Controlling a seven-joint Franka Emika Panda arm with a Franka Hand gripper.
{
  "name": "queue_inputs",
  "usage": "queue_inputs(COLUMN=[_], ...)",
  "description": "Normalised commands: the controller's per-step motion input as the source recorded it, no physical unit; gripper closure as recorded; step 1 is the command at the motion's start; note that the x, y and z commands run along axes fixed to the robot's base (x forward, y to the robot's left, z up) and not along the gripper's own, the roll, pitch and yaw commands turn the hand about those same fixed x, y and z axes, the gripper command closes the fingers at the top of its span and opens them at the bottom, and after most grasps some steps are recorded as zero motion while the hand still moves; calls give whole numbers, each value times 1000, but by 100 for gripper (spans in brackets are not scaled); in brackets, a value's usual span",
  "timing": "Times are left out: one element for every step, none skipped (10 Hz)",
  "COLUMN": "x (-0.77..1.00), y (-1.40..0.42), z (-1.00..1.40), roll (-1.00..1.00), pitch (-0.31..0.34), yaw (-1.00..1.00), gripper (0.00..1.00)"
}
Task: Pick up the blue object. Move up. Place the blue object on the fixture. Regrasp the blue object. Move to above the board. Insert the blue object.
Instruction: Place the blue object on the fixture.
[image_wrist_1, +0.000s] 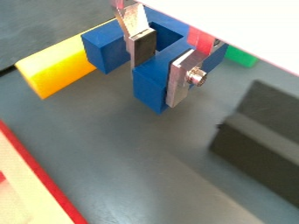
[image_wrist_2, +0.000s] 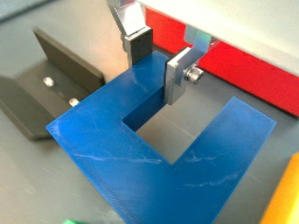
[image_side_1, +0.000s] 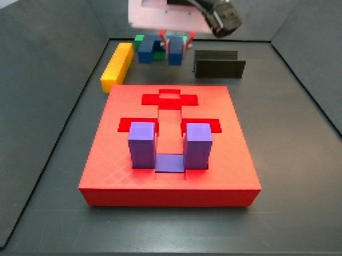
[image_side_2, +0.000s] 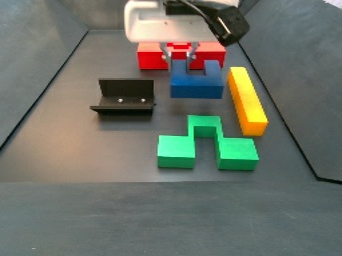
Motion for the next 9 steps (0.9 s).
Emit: queue_inputs(x=[403, 454, 437, 469, 511, 597, 654, 714, 754], y=[311, 360, 354, 331, 291, 220, 206, 223, 200], z=[623, 606, 417, 346, 363, 331, 329, 369, 357], roll=[-417, -614, -711, -757, -731, -649, -634, -563, -491], pitch=[3, 0, -74, -169, -169, -137, -109, -9, 0], yaw=[-337, -317, -217, -183, -206, -263, -286, -323, -346], gripper=[100, 100, 100, 100, 100, 100, 100, 100, 100])
